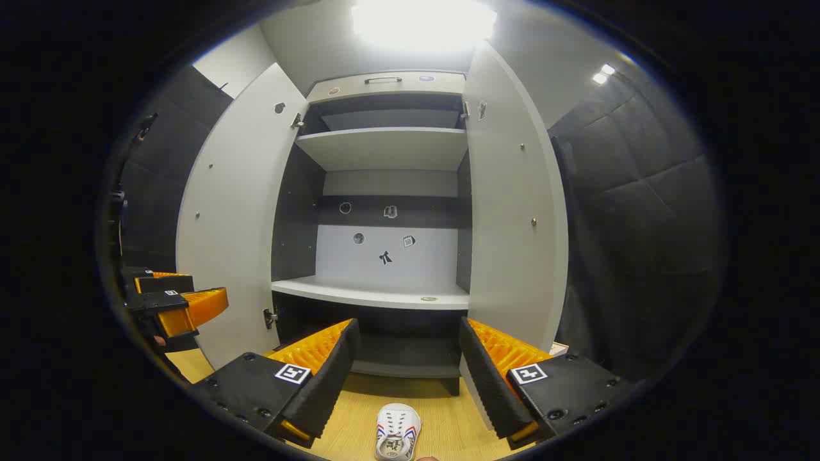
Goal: Grab one shoe with the right hand and put it into the shoe cabinet, grab the other shoe with the left hand and put it into the shoe cabinet; then close the right door with the right hand and the left door with the left hand.
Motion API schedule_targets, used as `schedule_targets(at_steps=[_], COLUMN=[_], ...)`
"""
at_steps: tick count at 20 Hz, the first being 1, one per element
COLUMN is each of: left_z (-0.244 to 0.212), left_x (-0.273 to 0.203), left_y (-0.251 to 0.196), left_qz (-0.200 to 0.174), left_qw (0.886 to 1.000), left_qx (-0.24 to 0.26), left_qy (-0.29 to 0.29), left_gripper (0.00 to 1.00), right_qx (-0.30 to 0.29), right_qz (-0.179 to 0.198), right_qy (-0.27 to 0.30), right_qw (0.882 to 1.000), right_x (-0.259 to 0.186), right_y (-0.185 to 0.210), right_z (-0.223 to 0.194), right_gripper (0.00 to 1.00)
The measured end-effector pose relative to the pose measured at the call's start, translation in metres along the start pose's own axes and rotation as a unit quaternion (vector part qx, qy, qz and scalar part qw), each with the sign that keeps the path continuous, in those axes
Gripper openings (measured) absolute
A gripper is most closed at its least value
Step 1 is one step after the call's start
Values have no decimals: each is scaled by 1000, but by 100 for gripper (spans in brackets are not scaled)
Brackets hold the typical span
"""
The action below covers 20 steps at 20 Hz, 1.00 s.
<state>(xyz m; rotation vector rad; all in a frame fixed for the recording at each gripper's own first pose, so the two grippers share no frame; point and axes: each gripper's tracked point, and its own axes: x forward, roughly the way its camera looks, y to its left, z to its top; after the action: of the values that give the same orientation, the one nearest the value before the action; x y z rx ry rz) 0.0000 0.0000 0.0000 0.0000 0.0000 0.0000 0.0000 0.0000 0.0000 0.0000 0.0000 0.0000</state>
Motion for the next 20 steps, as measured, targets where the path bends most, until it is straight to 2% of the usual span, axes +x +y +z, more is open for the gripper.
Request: schedule_targets(at_steps=[7,15,20], left_z=[-3,-2,-3], left_x=[-1,-1,-3], left_y=[1,3,4], left_qz=[-6,-4,-4], left_qw=[1000,1000,1000], left_qx=[-2,0,0], left_qy=[3,1,2], left_gripper=[95,95,95], right_qx=[2,-3,-1], right_qz=[-7,1,16], right_qy=[7,13,46], right_qw=[1000,1000,999], right_x=[1,3,12], right_y=[0,5,11], right_z=[-6,-9,-30], right_gripper=[98,97,97])
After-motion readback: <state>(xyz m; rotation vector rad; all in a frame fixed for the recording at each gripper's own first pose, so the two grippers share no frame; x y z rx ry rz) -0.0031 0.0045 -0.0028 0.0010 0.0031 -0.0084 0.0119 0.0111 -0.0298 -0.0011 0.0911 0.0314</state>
